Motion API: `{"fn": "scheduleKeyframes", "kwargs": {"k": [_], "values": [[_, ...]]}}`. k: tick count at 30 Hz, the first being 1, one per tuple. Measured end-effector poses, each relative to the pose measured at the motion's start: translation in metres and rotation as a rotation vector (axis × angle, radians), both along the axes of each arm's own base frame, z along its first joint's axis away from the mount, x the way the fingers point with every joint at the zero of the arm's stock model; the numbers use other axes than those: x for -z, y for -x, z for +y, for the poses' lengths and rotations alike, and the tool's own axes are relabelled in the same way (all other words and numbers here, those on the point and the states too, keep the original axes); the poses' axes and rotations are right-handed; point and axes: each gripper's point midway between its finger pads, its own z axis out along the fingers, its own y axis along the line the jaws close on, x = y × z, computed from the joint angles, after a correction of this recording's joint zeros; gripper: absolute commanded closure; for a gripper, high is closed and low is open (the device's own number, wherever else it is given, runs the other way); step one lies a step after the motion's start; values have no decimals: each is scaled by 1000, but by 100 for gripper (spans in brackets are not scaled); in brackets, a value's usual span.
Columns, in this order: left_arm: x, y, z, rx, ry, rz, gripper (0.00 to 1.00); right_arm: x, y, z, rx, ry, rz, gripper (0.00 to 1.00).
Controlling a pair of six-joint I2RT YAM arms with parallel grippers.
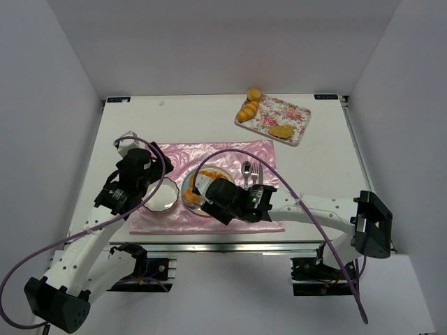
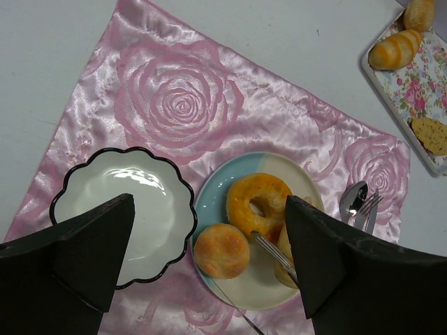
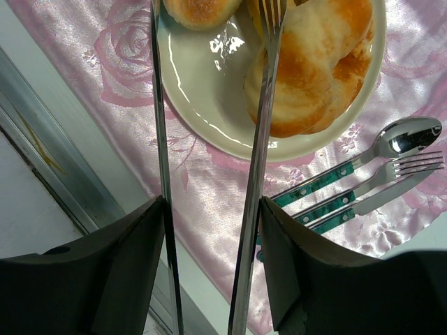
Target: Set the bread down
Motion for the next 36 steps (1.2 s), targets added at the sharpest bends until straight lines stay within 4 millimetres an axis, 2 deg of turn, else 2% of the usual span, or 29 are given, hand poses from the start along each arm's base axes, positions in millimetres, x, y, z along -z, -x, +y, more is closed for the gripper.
{"fn": "scheduleKeyframes", "kwargs": {"k": [5, 8, 13, 17, 18, 21, 23, 26, 27, 29, 31, 33, 36], "values": [[0, 0, 0, 0, 0, -1, 2, -5, 2, 1, -9, -16, -2, 42], [0, 0, 0, 0, 0, 0, 2, -18, 6, 3, -27, -57, -4, 44], [0, 0, 0, 0, 0, 0, 2, -55, 11, 12, -62, -195, -23, 45], [0, 0, 0, 0, 0, -1, 2, -93, 12, 16, -74, -326, -60, 49], [0, 0, 0, 0, 0, -1, 2, -102, 10, 15, -58, -354, -75, 53], [0, 0, 0, 0, -1, 0, 2, -119, -3, 7, 25, -407, -113, 53], [0, 0, 0, 0, 0, 0, 2, -121, -28, -8, 149, -421, -124, 54], [0, 0, 0, -1, -1, -1, 2, -114, -88, -54, 412, -425, -132, 56], [0, 0, 1, -3, -2, -2, 2, -109, -115, -83, 545, -424, -145, 56], [0, 0, 1, -6, -4, -2, 2, -95, -147, -137, 758, -416, -166, 56], [0, 0, 2, -7, -4, -3, 2, -73, -163, -193, 946, -391, -167, 54], [0, -1, 1, -7, -5, -1, 2, -45, -165, -238, 1087, -365, -138, 53], [2, -3, 0, -5, -10, 3, 2, -4, -161, -283, 1244, -313, -78, 45]]}}
